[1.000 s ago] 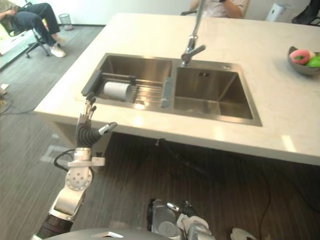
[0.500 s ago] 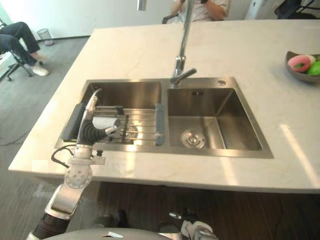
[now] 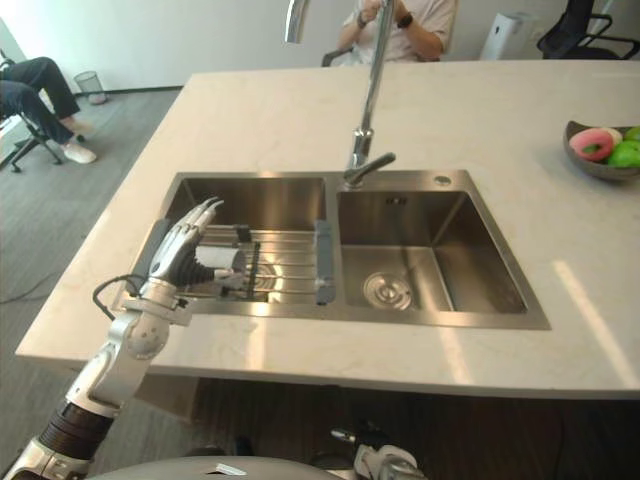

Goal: Walk over to the sink, pick up the cup, carry it to the dishwasher, place the cup inside the dishwasher, then close the dishwasher door

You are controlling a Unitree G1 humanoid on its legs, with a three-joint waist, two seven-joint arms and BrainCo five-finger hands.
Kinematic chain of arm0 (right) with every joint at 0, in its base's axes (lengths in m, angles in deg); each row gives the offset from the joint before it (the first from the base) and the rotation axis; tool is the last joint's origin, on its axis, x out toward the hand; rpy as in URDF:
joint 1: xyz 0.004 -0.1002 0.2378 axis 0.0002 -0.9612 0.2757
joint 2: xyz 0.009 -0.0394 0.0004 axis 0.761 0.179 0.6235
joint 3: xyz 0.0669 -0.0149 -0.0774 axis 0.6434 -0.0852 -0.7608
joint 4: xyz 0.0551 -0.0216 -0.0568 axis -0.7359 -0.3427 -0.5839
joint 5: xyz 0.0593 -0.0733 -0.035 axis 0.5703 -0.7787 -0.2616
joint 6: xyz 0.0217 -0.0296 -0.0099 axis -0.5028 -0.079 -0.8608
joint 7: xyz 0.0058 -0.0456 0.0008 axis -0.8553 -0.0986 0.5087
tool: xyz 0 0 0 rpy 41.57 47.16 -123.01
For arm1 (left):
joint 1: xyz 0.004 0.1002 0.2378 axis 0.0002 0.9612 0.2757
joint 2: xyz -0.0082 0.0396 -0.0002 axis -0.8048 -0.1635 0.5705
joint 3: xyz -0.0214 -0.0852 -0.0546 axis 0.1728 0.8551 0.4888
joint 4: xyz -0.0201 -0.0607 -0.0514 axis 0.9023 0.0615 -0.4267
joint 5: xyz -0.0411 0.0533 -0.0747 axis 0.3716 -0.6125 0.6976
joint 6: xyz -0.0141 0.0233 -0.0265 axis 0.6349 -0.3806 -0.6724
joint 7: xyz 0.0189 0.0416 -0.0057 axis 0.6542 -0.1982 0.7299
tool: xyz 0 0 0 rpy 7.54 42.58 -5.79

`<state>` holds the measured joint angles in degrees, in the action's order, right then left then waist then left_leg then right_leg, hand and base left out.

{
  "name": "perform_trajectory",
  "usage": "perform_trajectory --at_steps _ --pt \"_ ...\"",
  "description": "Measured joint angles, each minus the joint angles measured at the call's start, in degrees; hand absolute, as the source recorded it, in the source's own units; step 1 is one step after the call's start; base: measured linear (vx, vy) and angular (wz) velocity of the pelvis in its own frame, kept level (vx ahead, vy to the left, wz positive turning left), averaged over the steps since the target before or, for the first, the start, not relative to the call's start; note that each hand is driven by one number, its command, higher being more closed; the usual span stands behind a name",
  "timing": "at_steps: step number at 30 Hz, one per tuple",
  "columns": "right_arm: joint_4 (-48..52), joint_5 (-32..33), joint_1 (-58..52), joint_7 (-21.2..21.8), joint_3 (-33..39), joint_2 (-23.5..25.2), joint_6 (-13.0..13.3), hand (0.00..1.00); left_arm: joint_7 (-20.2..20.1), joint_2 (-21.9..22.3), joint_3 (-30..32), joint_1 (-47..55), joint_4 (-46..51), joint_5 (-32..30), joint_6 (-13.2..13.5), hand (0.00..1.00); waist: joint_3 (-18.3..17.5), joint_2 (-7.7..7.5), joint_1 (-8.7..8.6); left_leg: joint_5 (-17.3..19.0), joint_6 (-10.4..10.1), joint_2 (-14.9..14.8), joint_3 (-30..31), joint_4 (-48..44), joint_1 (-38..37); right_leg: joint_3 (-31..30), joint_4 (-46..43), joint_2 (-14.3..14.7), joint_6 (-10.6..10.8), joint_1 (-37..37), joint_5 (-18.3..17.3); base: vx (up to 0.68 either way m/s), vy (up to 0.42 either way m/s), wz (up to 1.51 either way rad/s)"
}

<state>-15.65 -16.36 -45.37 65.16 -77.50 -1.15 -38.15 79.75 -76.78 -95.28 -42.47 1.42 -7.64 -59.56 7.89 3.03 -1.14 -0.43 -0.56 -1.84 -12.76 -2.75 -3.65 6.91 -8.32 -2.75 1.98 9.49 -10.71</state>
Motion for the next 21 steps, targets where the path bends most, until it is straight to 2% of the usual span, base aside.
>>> perform_trajectory --at_steps 1,4,10,17,21 --pt "0.0 -0.5 -0.1 0.0 -0.5 0.0 0.0 0.00 -1.4 -1.3 0.1 0.0 0.0 -1.4 0.0 0.00 -0.4 -0.57 0.27 -0.1 0.0 0.0 0.0 0.1 0.2 0.0 0.3 0.0 0.1 -0.2 0.1 -0.06 0.024 -0.02" --pt "0.0 -0.8 -0.3 0.1 -0.5 0.2 -0.1 0.00 -4.1 -2.7 0.5 0.0 0.0 -3.8 0.1 0.00 -1.1 -0.44 0.64 -0.3 -0.2 0.0 0.0 0.7 0.6 0.2 1.7 0.1 0.8 -0.2 0.8 -0.02 0.014 -0.02" --pt "-0.1 -0.9 -0.3 0.2 -1.7 0.4 -0.4 0.00 -10.0 -5.5 0.5 -2.4 0.0 -8.6 0.4 0.00 -1.7 -1.53 0.75 -0.9 0.5 0.4 0.0 1.0 1.3 0.1 3.5 -0.2 0.6 -0.3 2.3 0.00 0.000 0.00" --pt "-0.1 -0.9 0.0 0.3 -2.0 0.3 -1.4 0.00 -13.8 -6.7 -0.2 -4.4 0.2 -10.0 -0.3 0.00 -1.9 -1.41 0.46 -0.9 0.5 0.3 0.0 0.8 1.0 0.0 3.8 0.0 0.5 0.4 2.6 0.00 -0.005 0.00" --pt "-0.1 -1.0 0.0 0.3 -2.1 0.2 -2.0 0.00 -14.0 -6.8 -1.2 -4.4 0.1 -10.6 -1.1 0.00 -2.4 -1.00 0.45 -0.9 0.4 0.3 0.0 0.9 0.5 0.0 4.1 0.0 0.6 0.7 2.7 -0.04 -0.006 -0.02"
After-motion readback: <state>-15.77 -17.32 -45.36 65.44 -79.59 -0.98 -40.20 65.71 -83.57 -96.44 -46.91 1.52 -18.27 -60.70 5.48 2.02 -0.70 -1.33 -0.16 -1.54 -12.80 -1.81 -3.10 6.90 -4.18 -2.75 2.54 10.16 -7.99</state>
